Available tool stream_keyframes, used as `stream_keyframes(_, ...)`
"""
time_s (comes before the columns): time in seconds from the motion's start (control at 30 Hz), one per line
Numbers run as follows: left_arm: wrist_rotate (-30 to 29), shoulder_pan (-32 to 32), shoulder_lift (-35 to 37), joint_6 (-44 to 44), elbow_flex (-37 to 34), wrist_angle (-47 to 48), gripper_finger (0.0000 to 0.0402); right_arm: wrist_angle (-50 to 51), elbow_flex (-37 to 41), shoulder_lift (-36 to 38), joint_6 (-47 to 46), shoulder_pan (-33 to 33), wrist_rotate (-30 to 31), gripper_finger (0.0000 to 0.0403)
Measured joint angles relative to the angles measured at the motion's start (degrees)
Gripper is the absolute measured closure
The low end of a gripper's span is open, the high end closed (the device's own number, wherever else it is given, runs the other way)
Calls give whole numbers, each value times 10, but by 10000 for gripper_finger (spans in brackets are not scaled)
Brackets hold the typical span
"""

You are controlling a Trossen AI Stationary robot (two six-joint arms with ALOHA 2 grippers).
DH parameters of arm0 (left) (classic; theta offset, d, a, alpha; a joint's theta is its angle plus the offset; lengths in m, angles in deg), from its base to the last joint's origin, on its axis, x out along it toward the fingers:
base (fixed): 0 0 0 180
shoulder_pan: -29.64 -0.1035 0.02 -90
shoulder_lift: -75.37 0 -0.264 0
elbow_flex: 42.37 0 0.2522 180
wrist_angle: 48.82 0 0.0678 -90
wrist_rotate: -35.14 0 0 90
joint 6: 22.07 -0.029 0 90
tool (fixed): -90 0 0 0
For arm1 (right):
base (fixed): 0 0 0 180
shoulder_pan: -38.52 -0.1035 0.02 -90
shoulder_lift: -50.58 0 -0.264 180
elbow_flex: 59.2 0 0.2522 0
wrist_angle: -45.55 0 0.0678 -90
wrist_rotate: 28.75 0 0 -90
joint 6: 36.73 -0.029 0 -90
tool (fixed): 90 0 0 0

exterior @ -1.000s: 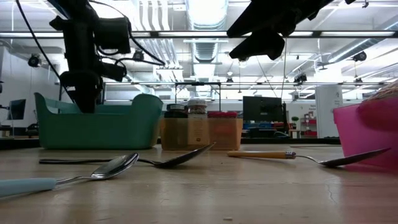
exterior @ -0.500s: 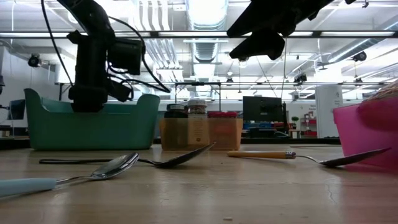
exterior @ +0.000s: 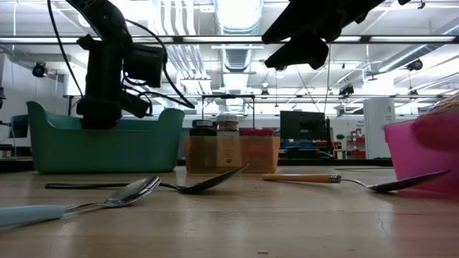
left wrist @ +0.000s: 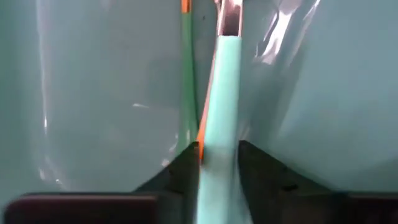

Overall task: Pick & Place Food Item
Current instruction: Put the top left light blue spoon into the green bin, then put the black spoon into the green bin

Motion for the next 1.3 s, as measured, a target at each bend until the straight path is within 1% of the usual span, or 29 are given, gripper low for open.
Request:
stream_keyframes(0.1, 0, 0, 0, 0, 0, 7, 240, 0, 0, 0, 0, 0, 0, 103)
stream_keyframes(0.27, 0, 0, 0, 10, 0, 12, 176, 0, 0, 0, 0, 0, 0, 103)
stream_keyframes(0.43, 0, 0, 0, 15, 0, 19, 129, 0, 0, 0, 0, 0, 0, 103)
stream_keyframes(0.57, 0, 0, 0, 26, 8, 31, 105, 0, 0, 0, 0, 0, 0, 103)
stream_keyframes(0.67, 0, 0, 0, 29, 26, 54, 97, -5, 0, 0, -6, 0, 0, 103)
stream_keyframes(0.87, 0, 0, 0, 30, 79, 111, 96, -22, 0, 0, -11, -3, 3, 103)
stream_keyframes(1.0, 0, 0, 0, 60, 118, 137, 96, -23, 0, 0, -10, -9, 5, 103)
stream_keyframes(1.17, -4, 4, 0, 75, 176, 198, 102, -21, 0, 0, -9, -13, 6, 103)
stream_keyframes(1.3, -4, 26, 0, 80, 222, 231, 111, -23, 2, 0, -10, -15, 7, 103)
